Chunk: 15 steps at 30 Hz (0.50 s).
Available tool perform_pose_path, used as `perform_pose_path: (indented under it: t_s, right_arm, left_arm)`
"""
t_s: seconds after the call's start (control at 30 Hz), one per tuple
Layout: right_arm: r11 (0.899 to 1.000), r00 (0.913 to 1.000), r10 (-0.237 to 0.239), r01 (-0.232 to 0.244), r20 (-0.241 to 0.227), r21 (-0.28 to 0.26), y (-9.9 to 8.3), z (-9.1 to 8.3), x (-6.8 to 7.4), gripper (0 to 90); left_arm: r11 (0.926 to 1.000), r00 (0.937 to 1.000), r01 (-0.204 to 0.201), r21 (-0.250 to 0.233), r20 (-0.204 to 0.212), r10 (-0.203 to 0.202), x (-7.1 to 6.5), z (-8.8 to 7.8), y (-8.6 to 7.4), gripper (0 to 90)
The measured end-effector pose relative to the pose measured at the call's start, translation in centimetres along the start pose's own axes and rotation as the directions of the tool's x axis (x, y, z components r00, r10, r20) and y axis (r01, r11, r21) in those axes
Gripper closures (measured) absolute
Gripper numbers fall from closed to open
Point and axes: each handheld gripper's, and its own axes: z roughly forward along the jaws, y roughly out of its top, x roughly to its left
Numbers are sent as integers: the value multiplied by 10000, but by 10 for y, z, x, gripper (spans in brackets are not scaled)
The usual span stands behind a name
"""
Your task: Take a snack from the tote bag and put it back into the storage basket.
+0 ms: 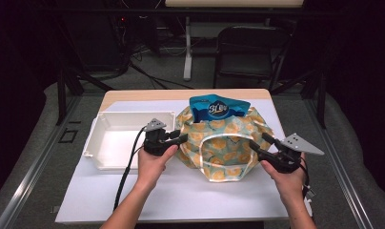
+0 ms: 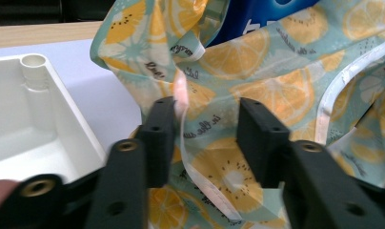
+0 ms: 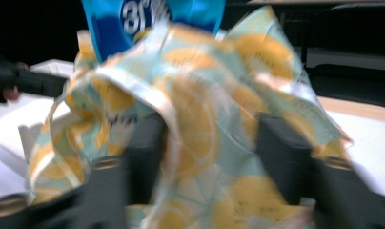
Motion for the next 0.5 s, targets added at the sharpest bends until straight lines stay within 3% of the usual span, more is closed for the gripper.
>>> perform_pose_path:
  t_s: [0.13, 0.2, 0.5]
  right_arm:
    - [9996, 9994, -245, 243, 230, 112, -9, 5, 6, 794]
    - [9986, 9983, -471, 463, 334, 260, -11, 6, 9, 879]
    - [9875, 9962, -857, 829, 159, 1342, -30, 15, 14, 900]
  left_arm:
    - [9997, 10000, -13, 239, -63, 14, 3, 0, 0, 857]
    - [9994, 9999, -53, 349, -88, 56, 3, 0, -2, 900]
    - [9972, 9985, -486, 567, -213, 499, -7, 2, -10, 900]
